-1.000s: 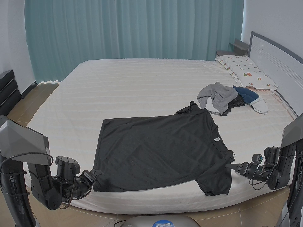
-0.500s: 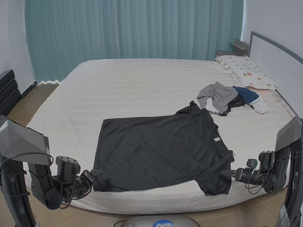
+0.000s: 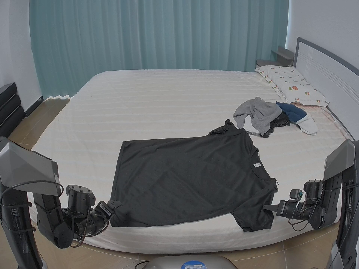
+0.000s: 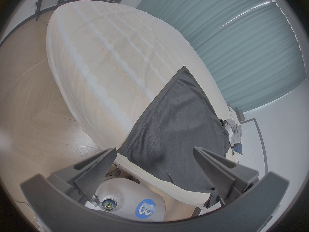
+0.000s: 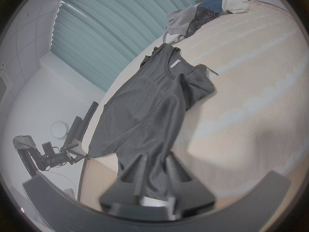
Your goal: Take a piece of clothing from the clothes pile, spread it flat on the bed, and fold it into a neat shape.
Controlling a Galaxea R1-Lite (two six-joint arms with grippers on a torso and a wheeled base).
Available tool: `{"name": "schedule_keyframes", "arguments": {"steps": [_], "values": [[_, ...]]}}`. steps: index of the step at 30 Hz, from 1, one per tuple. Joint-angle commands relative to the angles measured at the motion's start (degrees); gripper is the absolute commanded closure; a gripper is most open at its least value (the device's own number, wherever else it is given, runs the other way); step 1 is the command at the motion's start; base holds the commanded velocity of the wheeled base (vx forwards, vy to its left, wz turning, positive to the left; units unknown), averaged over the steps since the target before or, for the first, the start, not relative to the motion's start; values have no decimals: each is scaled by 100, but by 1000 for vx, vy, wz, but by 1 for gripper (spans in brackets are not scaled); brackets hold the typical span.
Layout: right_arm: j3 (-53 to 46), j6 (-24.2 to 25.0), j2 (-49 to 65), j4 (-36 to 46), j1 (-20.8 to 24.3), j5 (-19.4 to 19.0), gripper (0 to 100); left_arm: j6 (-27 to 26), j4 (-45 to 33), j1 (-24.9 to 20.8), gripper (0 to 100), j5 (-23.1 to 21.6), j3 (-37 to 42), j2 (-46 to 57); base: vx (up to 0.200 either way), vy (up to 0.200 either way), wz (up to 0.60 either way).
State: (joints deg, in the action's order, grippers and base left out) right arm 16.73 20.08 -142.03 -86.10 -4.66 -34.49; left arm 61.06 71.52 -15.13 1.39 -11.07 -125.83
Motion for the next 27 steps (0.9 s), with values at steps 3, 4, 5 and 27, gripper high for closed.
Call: {"name": "schedule_keyframes", "arguments": {"steps": [3, 4, 5, 27], "values": [[-143, -109, 44, -91, -220, -67, 100, -51, 2, 1, 0, 54, -18, -47, 0, 0, 0], [-187, -109, 53, -188, -255, -76, 100, -130, 2, 28, 0, 63, -27, -64, 0, 0, 0], [-284, -118, 53, -337, -290, -93, 100, -270, 2, 71, 0, 72, -44, -108, 0, 0, 0], [-530, -259, 141, -355, -264, -260, 100, -1606, 652, -192, 0, 327, -141, -970, 0, 0, 0]]}}
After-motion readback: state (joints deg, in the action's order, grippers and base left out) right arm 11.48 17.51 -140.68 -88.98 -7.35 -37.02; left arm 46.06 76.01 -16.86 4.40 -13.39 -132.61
